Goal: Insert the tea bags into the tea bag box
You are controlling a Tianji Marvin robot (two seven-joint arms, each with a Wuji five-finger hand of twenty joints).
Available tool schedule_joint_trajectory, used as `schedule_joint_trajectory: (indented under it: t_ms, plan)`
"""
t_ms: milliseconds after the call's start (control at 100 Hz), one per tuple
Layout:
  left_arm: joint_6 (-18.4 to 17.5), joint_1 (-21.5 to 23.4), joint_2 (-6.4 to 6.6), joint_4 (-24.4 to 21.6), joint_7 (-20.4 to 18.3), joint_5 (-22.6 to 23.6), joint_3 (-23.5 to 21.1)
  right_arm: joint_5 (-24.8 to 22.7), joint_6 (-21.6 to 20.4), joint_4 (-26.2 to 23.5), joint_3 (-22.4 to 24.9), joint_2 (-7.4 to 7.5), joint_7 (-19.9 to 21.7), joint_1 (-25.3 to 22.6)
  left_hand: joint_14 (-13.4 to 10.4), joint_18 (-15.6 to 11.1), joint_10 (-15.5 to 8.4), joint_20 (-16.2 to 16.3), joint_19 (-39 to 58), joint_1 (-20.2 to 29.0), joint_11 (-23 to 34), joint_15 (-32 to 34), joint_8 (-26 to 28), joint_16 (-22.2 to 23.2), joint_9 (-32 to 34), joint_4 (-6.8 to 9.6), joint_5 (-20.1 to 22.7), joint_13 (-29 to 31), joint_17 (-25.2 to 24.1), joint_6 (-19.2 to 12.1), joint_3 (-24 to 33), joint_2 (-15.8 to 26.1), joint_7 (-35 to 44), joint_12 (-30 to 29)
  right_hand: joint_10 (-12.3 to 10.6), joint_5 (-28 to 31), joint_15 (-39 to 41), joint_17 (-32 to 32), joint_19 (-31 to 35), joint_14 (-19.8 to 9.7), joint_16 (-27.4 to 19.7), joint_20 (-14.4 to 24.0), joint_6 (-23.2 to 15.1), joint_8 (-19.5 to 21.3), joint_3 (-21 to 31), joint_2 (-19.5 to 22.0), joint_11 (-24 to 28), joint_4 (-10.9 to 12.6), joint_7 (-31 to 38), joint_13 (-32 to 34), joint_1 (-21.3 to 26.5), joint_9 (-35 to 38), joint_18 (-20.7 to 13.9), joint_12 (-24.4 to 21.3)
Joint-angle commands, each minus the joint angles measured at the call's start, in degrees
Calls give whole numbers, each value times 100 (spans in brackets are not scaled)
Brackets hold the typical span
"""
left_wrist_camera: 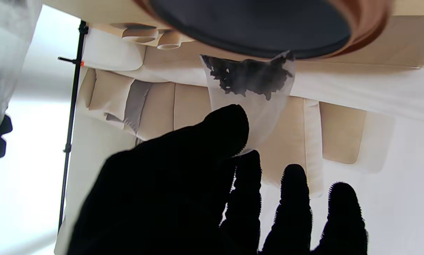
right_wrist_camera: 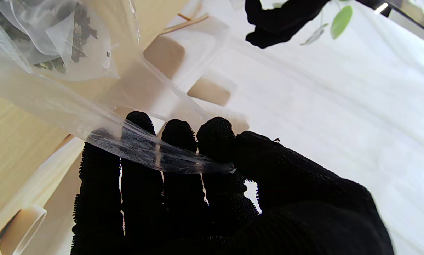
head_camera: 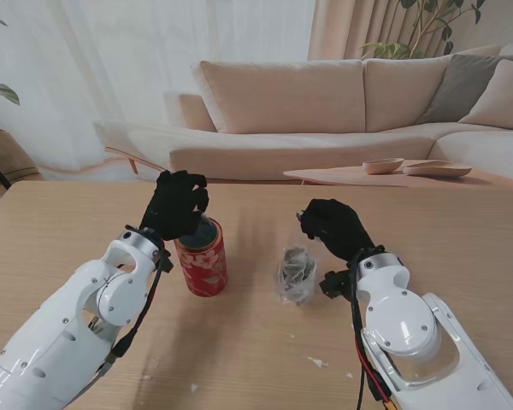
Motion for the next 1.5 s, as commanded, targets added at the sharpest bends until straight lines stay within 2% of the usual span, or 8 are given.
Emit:
schedule_joint_trajectory:
  t_ms: [0, 340, 440, 540, 600, 810, 1230, 1490]
  plan:
    - [84, 97, 29, -49, -219, 18, 8, 19, -7, -16, -21, -48, 71, -17, -34, -80, 85, 37, 104, 284, -37, -117, 113, 56, -128, 19, 51, -271, -101, 156, 37, 29, 235, 92, -4, 6, 133, 43, 278, -68, 58, 20, -202, -20, 48, 107, 158, 47, 170, 150, 13, 1, -3, 52]
    - [243, 333, 92, -267, -544, 136, -105, 23, -3, -10, -33, -50, 65, -12, -44, -128, 54, -38, 60, 330, -231, -471, -92, 139, -161, 32, -59, -282, -174, 58, -210, 130, 4, -13, -11, 1, 129, 40, 276, -77, 57, 19, -209, -21, 49, 106, 155, 48, 168, 144, 14, -5, -4, 51]
    - [231, 387, 102, -323, -592, 151, -145, 26, -9, -8, -38, -49, 68, -9, -91, -158, -48, -135, 14, 15, -502, -725, -1071, 146, -362, 103, -676, -305, -245, -100, -351, 232, -1148, -266, -13, 1, 129, 37, 274, -75, 57, 19, -211, -22, 48, 106, 155, 48, 169, 143, 13, -5, -7, 51]
    - [173, 447, 116, -408, -657, 176, -205, 29, -9, -7, -40, -49, 70, -6, -159, -209, -106, -240, -2, -750, -615, -1018, -2051, 226, -578, 571, -993, -337, -315, -216, -183, 923, -2286, -393, -11, 3, 129, 36, 272, -68, 57, 18, -214, -22, 48, 106, 155, 48, 170, 146, 13, -4, -8, 51]
    - [109, 493, 119, -486, -691, 142, -249, 28, -10, -6, -42, -49, 70, -3, -197, -245, -126, -295, -25, -920, -768, -1173, -2537, 222, -616, 557, -1135, -360, -363, -303, -272, 931, -2581, -498, -12, 1, 128, 35, 272, -73, 57, 18, -212, -23, 49, 106, 154, 49, 169, 144, 14, -4, -7, 51]
    - [-327, 733, 145, -867, -812, 81, -433, 30, 13, 2, -61, -51, 72, 22, -188, -226, -149, -455, -92, -1361, -992, -1422, -3224, 175, -615, 446, -1204, -387, -419, -628, -395, 765, -3101, -623, -13, 3, 131, 35, 273, -75, 58, 19, -207, -21, 46, 106, 155, 48, 171, 145, 12, -6, -11, 51]
    - [-1044, 1282, 188, -1611, -1186, -465, -443, 42, 48, 3, -92, -62, 42, 56, -132, -161, -115, -559, -100, -1492, -1005, -1442, -3297, 131, -519, 345, -993, -350, -386, -1129, -453, 610, -3030, -656, -13, 1, 130, 39, 275, -66, 58, 22, -207, -21, 48, 110, 155, 49, 172, 146, 13, -7, -7, 52]
    - [-949, 1276, 179, -1641, -1192, -669, 93, 80, 26, -12, -113, -80, -23, 45, -90, -113, -130, -578, -90, -1413, -971, -1337, -3180, 83, -512, 329, -956, -336, -346, -1341, -365, 607, -2804, -657, -23, 2, 129, 36, 274, -76, 57, 23, -207, -22, 48, 110, 155, 50, 172, 145, 14, -6, -12, 51]
